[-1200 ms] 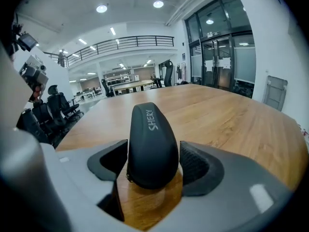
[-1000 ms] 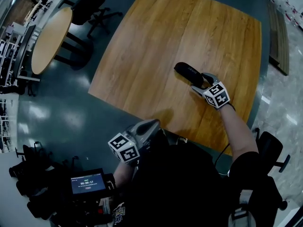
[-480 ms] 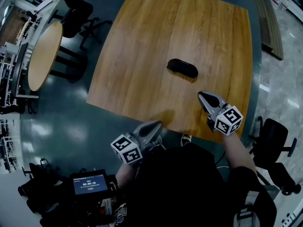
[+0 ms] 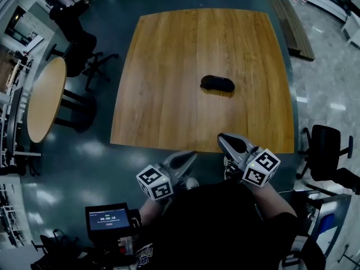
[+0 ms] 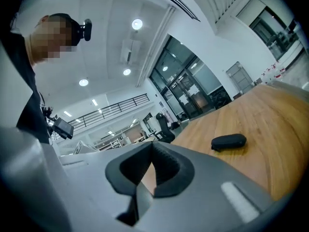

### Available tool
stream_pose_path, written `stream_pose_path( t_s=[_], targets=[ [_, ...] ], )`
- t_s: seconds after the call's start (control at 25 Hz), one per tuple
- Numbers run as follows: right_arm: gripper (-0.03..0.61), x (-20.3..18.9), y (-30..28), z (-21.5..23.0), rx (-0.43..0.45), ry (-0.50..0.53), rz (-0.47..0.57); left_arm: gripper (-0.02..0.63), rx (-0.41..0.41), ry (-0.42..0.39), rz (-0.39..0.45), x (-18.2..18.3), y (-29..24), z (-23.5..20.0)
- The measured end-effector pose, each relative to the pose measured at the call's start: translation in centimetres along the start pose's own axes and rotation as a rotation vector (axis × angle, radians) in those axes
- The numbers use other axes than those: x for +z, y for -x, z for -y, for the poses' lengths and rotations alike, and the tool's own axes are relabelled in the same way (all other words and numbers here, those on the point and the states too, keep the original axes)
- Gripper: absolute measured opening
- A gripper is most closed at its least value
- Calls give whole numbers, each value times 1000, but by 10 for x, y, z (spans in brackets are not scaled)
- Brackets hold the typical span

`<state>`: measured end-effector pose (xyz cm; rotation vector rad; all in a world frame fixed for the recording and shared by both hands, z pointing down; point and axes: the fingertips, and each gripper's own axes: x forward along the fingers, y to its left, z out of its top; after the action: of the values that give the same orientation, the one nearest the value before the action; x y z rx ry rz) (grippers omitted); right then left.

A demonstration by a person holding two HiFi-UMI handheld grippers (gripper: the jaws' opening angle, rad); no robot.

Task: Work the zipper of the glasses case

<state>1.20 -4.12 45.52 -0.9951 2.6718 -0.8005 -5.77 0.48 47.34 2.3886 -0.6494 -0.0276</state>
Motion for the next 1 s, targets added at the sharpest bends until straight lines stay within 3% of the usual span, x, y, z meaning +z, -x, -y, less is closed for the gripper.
stream_pose_path(
  t_s=[0.28, 0.56, 0.84, 1.0],
  targets=[
    [6, -44, 8, -82, -96, -2, 52, -2, -91, -10, -17, -16, 46, 10],
    [5, -61, 56, -115, -171, 39, 59, -2, -180, 6, -52, -50, 48, 56],
    [5, -61, 90, -124, -131, 108, 8, -2, -168, -10, 8, -62, 35, 93],
    [5, -69, 120, -126, -103, 95, -12, -2, -161, -2, -3, -84, 24, 117]
  ],
)
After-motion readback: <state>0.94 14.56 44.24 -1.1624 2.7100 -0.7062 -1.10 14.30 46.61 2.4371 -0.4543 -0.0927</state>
